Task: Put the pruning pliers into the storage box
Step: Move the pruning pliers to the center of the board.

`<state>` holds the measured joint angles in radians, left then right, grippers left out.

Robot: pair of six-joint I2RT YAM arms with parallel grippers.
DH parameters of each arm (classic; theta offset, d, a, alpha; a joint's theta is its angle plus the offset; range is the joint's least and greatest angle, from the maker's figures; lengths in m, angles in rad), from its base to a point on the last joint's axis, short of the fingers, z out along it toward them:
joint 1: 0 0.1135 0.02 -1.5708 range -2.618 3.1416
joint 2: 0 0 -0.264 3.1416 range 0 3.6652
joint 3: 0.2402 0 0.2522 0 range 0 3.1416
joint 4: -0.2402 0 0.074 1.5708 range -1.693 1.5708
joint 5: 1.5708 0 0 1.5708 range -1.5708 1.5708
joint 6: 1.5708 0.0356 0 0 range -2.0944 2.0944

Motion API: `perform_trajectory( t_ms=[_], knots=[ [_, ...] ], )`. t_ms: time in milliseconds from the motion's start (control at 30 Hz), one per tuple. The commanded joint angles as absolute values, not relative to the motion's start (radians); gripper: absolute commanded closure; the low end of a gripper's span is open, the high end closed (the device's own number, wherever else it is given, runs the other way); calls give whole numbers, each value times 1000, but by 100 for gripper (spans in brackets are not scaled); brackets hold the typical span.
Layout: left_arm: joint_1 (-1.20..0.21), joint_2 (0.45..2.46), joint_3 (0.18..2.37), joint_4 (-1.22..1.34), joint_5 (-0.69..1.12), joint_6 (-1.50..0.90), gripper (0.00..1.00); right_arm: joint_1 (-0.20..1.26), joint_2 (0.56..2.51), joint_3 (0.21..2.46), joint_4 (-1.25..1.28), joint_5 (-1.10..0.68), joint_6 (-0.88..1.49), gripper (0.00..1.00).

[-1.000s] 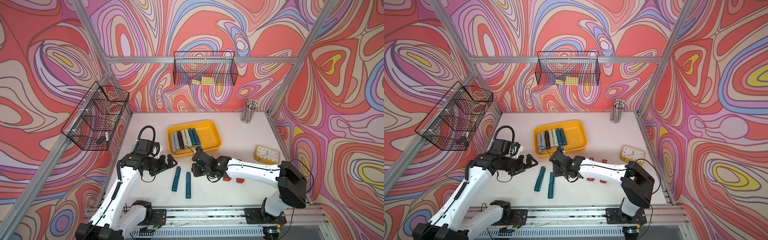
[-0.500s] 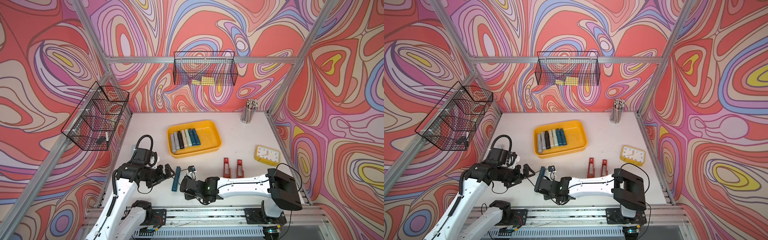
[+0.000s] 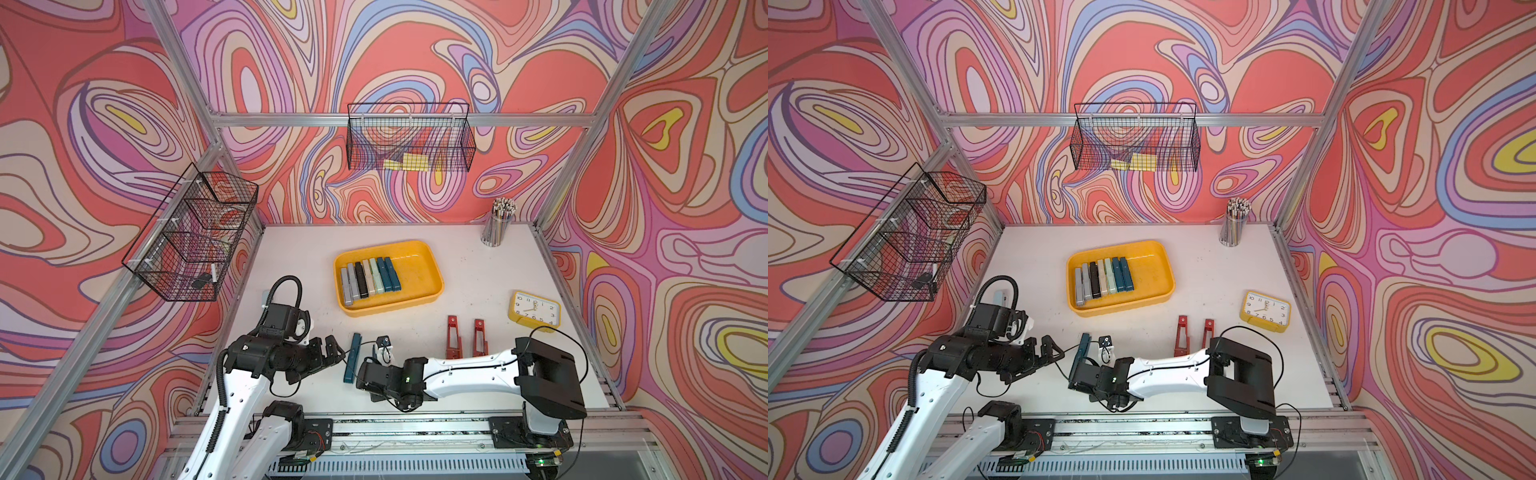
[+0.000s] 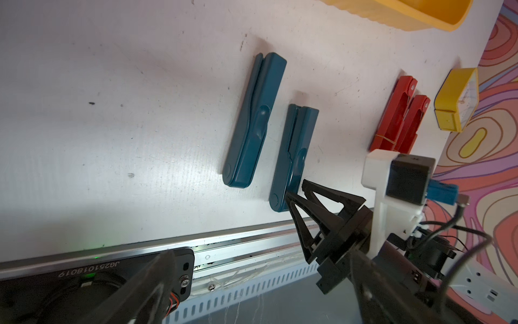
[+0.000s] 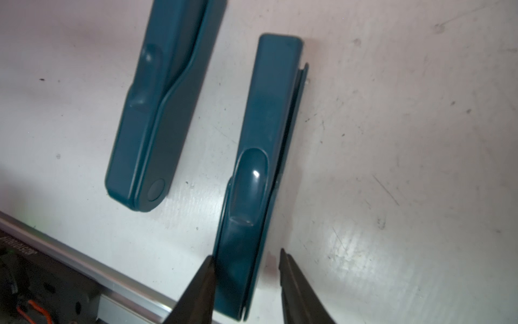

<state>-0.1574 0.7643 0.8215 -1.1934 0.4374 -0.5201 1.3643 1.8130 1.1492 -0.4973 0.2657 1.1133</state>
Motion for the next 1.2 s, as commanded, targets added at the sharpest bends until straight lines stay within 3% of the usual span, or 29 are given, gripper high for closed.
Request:
perform_trajectory(
  t_ms=[0,767,1067,1167],
  knots=[
    [-161,750,860,-1259,397,-498,1,1352,1825,1165,-491,275,1107,59],
    [-161,750,880,-1250,442,-490,1,1317,1909,1230,-527,238,1071,58],
    [-161,760,881,-1227,433,-503,1,1296,1908,1192,-497,213,1071,79],
    [-161,759,888,-1218,415,-517,1,1294,1896,1179,-511,210,1071,90]
  ],
)
